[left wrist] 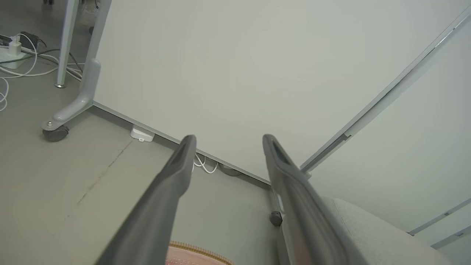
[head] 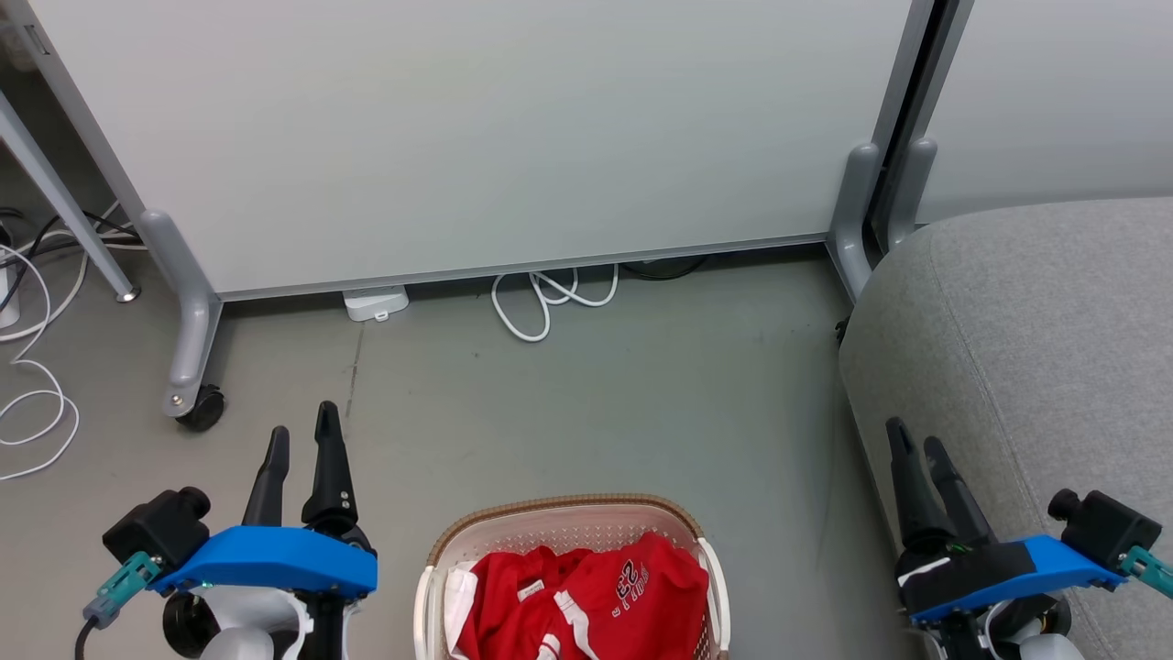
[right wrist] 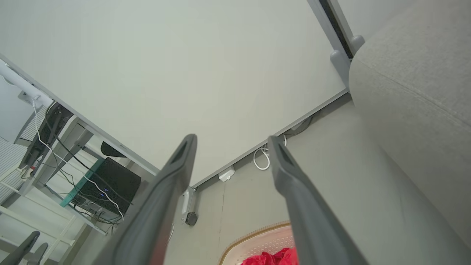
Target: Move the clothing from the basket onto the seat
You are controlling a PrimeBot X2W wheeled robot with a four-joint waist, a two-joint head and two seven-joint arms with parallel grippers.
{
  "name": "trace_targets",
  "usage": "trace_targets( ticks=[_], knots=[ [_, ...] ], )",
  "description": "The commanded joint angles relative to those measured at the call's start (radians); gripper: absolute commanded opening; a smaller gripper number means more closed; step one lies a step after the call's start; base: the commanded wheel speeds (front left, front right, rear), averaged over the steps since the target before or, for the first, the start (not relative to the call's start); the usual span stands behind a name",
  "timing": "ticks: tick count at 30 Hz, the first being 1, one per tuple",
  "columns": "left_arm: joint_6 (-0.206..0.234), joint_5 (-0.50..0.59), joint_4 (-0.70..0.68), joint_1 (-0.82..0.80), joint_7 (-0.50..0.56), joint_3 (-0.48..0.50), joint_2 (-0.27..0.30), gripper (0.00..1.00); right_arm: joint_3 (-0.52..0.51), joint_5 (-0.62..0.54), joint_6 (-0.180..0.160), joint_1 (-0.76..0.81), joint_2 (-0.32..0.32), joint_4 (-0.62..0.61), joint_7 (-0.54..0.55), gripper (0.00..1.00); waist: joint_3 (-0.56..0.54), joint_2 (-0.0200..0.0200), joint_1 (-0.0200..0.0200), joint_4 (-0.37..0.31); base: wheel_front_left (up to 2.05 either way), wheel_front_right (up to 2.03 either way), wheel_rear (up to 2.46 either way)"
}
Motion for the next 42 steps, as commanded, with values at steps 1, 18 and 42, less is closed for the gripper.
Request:
trace_targets(
  ticks=[1, 18, 42],
  knots=[
    [0.006, 0.038, -0.007, -0.031, -0.012, -0.010, 0.010, 1.00, 0.006, -0.040, 0.001, -0.026, -0.008, -0.009, -0.013, 1.00, 0.000, 0.0000, 0.0000, 0.000, 0.00, 0.00, 0.00],
    [0.015, 0.217, 0.010, -0.049, -0.057, -0.046, 0.015, 1.00, 0.024, -0.226, 0.002, -0.034, -0.010, -0.003, -0.058, 1.00, 0.003, 0.0000, 0.0000, 0.005, 0.00, 0.00, 0.00],
    [0.004, 0.434, 0.044, -0.063, -0.114, -0.069, 0.010, 1.00, 0.042, -0.465, 0.002, -0.042, -0.011, 0.020, -0.115, 1.00, 0.005, 0.0000, 0.0000, 0.007, 0.00, 0.00, 0.00]
  ],
)
